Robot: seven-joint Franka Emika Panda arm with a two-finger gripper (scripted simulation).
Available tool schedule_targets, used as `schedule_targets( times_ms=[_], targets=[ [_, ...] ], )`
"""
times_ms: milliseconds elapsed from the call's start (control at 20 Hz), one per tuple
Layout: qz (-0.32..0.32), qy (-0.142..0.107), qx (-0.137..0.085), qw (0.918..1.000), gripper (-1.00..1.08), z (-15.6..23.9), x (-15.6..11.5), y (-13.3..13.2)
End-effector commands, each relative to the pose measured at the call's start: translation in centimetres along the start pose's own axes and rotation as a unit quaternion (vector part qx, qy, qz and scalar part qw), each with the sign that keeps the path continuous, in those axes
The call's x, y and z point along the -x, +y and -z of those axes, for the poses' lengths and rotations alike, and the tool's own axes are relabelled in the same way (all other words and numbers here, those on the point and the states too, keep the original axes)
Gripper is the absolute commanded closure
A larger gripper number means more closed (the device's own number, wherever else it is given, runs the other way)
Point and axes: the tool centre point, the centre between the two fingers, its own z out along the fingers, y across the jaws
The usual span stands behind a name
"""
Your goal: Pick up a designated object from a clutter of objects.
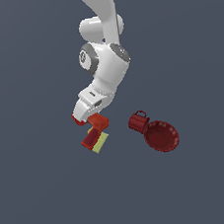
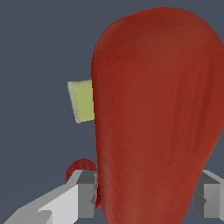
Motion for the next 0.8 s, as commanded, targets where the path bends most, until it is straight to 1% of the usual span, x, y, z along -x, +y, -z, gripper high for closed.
schedule_targets(
  times_ms=[0,750],
  targets=[
    [-0.001,0.002,0.001,1.0000,1.08,1.5,1.6,0.4],
    [0.000,0.003,0.000,1.0000,1.08,9.7,11.5,2.3]
  ],
)
